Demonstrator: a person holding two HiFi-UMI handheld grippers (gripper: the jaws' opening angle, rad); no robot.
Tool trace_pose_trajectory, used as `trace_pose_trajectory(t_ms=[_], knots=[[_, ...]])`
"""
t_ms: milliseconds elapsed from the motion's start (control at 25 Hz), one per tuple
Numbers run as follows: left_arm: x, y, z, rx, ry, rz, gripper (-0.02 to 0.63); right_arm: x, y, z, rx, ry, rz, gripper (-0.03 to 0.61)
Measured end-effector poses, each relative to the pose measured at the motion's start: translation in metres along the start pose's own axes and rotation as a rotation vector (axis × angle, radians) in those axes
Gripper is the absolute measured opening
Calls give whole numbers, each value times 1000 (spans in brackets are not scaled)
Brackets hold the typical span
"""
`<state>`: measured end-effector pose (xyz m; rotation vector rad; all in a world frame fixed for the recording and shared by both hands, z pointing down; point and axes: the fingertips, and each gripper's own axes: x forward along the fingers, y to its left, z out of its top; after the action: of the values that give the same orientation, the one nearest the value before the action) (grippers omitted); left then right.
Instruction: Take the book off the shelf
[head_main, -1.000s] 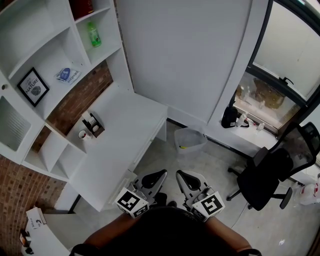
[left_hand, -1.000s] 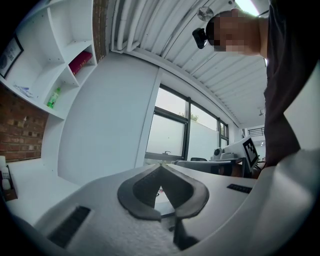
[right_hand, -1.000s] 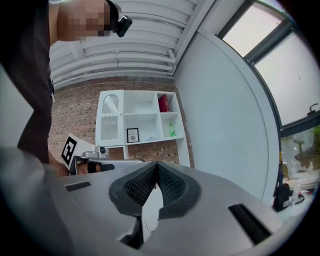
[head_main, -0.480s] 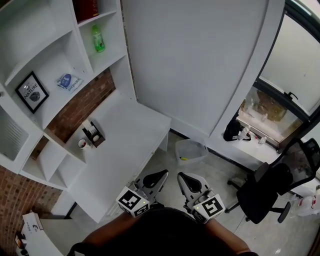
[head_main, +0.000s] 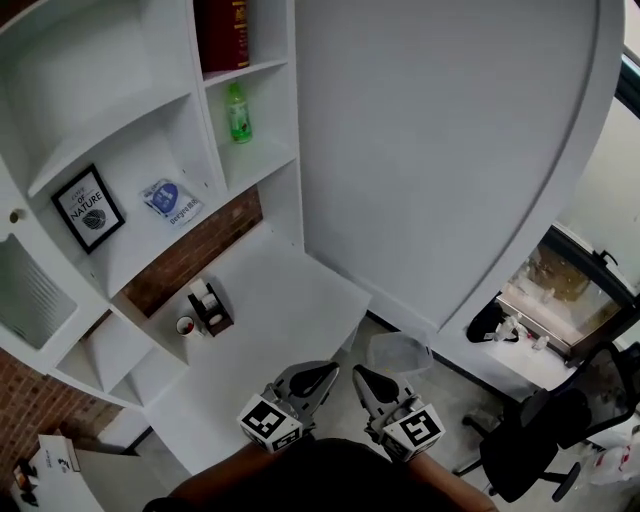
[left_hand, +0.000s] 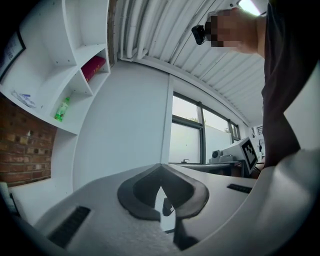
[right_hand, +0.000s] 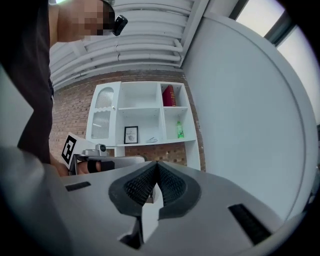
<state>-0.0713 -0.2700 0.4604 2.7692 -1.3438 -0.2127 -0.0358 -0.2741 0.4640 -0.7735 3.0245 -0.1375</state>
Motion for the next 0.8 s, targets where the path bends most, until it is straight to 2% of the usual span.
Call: trace_pose_trajectory(t_ms=[240, 440, 800], knots=[[-29, 61, 11, 16, 1, 100, 6, 68, 17, -3, 23, 11, 104, 15], [-56, 93, 20, 21, -30, 192, 6, 111, 32, -2, 35, 16, 209, 15], [-91, 147, 18, 24, -7, 428, 6, 178, 53, -3, 56, 27, 441, 15]])
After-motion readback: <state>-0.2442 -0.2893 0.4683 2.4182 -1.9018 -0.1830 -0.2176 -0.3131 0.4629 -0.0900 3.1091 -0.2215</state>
